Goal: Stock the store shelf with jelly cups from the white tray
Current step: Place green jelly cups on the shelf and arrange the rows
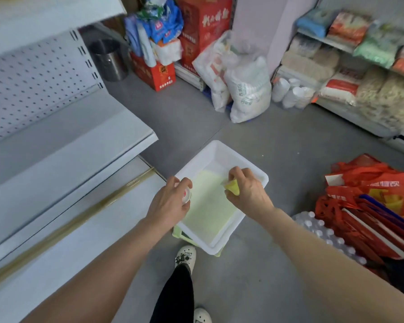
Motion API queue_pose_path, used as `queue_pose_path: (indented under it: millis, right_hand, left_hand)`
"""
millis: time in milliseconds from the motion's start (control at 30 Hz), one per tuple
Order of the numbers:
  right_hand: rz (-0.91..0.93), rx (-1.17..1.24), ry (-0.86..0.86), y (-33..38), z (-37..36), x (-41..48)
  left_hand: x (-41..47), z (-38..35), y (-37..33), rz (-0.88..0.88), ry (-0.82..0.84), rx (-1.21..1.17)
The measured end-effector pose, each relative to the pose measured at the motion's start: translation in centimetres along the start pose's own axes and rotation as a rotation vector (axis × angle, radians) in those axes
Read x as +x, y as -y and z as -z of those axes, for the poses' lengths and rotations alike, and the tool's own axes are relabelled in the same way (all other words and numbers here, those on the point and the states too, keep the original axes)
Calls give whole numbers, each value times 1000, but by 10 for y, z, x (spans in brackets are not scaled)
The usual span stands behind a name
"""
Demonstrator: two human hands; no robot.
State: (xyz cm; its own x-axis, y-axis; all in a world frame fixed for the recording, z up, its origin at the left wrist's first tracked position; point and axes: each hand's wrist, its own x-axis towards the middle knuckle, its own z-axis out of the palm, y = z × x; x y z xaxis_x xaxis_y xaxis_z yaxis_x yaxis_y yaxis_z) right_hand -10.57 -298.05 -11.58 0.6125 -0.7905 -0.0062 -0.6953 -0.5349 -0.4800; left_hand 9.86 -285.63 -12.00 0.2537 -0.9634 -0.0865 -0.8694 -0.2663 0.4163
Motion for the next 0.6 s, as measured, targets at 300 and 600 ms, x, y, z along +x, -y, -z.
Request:
queue_pose_path:
  millis: [300,600]
  right_hand:
    - [391,2,-124,152,32,-18]
    - [695,-23,-183,333,7,-57]
  left_hand:
    - [-134,98,30,147,-186,-59]
    - [-282,167,119,311,-416,6]
